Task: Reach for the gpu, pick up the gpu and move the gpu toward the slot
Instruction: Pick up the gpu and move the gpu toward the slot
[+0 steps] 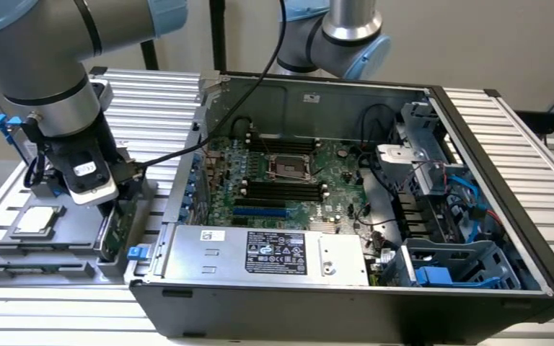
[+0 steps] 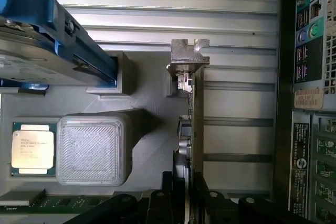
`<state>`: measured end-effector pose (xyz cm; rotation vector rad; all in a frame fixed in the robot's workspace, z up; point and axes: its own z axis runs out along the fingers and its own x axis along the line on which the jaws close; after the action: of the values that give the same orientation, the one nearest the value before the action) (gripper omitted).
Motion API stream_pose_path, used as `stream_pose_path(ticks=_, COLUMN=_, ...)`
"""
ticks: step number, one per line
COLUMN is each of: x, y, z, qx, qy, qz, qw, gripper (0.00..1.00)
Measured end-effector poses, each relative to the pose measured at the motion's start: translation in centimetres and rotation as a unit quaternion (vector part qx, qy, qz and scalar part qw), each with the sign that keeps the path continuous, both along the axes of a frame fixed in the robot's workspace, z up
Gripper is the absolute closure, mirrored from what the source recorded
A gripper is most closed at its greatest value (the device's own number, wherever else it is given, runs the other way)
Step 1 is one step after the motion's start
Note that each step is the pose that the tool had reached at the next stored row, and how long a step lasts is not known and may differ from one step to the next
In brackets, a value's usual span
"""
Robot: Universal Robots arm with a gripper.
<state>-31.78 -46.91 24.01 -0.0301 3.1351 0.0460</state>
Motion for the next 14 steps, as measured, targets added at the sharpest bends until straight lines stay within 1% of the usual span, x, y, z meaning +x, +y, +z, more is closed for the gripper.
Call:
stream_pose_path(ticks=4, x=0.00, y=0.00, z=0.00, qx=0.0000, qy=0.0000, qz=0.000, qw=1.0000, gripper=0.73)
stream_pose_path(ticks=6, x=0.01, y=0.01, z=-0.01, qx=0.0000, qy=0.0014, qz=0.000, qw=1.0000, gripper=0.73)
stream_pose_path(ticks=11, x=0.03, y=0.00, z=0.18, qx=0.0000, qy=0.0108, qz=0.001, qw=0.9999, gripper=0.73)
stream_pose_path(ticks=12, x=0.04, y=0.00, z=0.23, qx=0.0000, qy=0.0120, qz=0.001, qw=0.9999, gripper=0.73)
stream_pose_path(ticks=14, x=0.06, y=0.00, z=0.34, qx=0.0000, qy=0.0135, qz=0.001, qw=0.9999, gripper=0.73)
